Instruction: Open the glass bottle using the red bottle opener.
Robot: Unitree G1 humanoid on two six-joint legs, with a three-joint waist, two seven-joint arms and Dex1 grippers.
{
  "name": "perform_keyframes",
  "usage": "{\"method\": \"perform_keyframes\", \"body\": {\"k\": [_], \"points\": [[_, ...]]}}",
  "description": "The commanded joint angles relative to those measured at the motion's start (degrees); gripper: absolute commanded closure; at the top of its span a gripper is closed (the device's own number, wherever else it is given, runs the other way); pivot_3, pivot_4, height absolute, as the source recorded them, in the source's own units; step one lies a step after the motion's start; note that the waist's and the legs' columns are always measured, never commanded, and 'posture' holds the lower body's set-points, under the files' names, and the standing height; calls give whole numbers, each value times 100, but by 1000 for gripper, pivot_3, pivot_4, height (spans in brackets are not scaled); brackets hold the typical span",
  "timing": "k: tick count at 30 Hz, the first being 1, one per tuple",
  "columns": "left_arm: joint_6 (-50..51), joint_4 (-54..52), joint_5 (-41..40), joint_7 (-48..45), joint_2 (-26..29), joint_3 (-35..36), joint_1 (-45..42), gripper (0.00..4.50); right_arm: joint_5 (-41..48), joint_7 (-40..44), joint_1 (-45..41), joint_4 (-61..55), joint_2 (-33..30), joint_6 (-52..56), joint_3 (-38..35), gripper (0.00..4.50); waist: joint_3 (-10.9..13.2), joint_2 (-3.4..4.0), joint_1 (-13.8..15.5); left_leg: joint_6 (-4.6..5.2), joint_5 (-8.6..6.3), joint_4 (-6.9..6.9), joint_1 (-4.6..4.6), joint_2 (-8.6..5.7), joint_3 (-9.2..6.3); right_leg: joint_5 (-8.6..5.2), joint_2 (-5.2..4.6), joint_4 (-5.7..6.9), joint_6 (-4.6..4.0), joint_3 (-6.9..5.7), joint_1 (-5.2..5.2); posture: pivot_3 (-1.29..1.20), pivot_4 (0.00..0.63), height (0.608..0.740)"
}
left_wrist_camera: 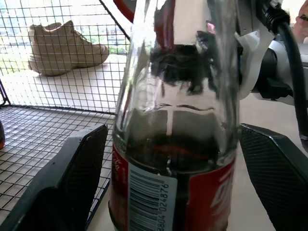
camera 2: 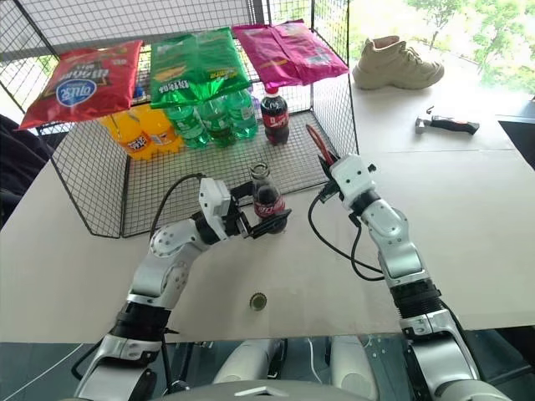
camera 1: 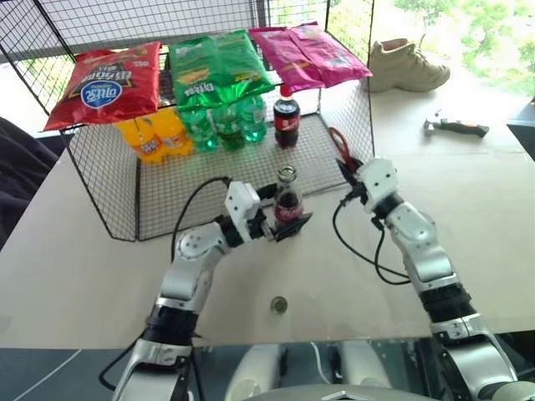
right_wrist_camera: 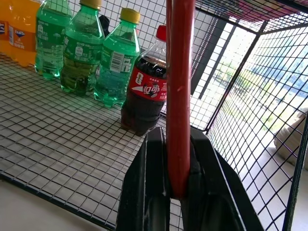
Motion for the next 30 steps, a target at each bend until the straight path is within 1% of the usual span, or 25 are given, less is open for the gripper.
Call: {"method": "perform_keyframes", "body": {"k": [1, 4, 8, 12, 17, 19, 22, 23, 24, 25, 27, 28, 30], "points": [[43, -396, -118, -34, 170, 193, 172, 99, 103, 32, 117, -361, -35, 22, -194, 4500, 0, 0, -1, 0, 0, -1, 0, 0, 0, 0, 0, 0, 0, 0, 0, 0, 150, 732], [130, -624, -151, -13, 265, 234, 398, 99, 222, 42, 308, -503, -47, 168, -318, 4500, 0, 0, 1, 0, 0, 0, 0, 0, 1, 0, 0, 0, 0, 1, 0, 0, 150, 732], [299, -1039, -238, 83, 392, 364, 783, 99, 551, 209, 674, -871, -130, 660, -511, 4500, 0, 0, 11, 1, 0, 0, 0, 0, 1, 0, -3, 0, 0, 1, 1, 0, 150, 732], [419, -1464, -293, 102, 631, 545, 1384, 99, 931, 576, 1157, -1398, -340, 1331, -548, 4500, 0, 3, -4, 1, -1, -1, 1, 1, 1, 0, -3, 1, 0, 1, 2, 0, 150, 732], [615, -1838, -500, 228, 856, 944, 2144, 99, 1645, 1073, 1690, -2189, -639, 2411, -566, 4500, 3, 7, 5, 11, -7, -7, 5, 7, 5, -1, -3, 0, -1, 4, 3, 0, 150, 732], [668, -1882, -498, 331, 877, 1065, 2333, 0, 1818, 1219, 1838, -2420, -779, 2737, -571, 3629, 3, 7, 16, 25, -16, -5, 6, 8, 4, 0, -3, 0, -1, 1, 6, 0, 150, 732], [686, -1885, -418, 476, 905, 1200, 2560, 0, 2040, 1408, 1960, -2631, -1020, 3131, -646, 2502, 3, 7, 32, 27, -17, 0, 7, 8, 3, 0, -4, 0, -1, -2, 11, 0, 150, 732], [689, -1884, -399, 502, 913, 1218, 2603, 0, 2078, 1442, 1978, -2666, -1071, 3196, -670, 1934, 3, 7, 33, 27, -17, 0, 7, 7, 4, 0, -5, 0, -1, -1, 11, 0, 150, 732], [693, -1892, -394, 525, 918, 1243, 2659, 0, 2127, 1478, 1998, -2684, -1145, 3277, -713, 1601, 3, 7, 35, 27, -17, 2, 7, 7, 4, 0, -5, 0, -1, -1, 11, 0, 150, 732], [720, -1926, -432, 541, 932, 1289, 2739, 0, 2191, 1560, 2022, -2683, -1255, 3328, -799, 1100, 3, 7, 36, 27, -17, 3, 6, 7, 4, 0, -5, 0, -1, -1, 11, 0, 150, 732], [738, -1946, -400, 554, 1019, 1368, 2915, 0, 2331, 1825, 2134, -2676, -1470, 3272, -994, 312, 3, 7, 36, 27, -17, 3, 6, 7, 5, 0, -5, 0, -1, -1, 11, 0, 150, 732], [755, -1932, -376, 539, 1090, 1434, 3015, 0, 2372, 1994, 2227, -2650, -1595, 3144, -1123, 52, 3, 6, 39, 27, -17, 3, 5, 7, 5, 0, -5, 0, -1, -1, 11, 0, 150, 732], [754, -1887, -339, 505, 1222, 1566, 3192, 0, 2418, 2318, 2476, -2544, -1815, 2846, -1361, 52, 3, 6, 44, 28, -17, 2, 5, 7, 4, -1, -6, -3, -1, -2, 11, 0, 150, 732]]}}
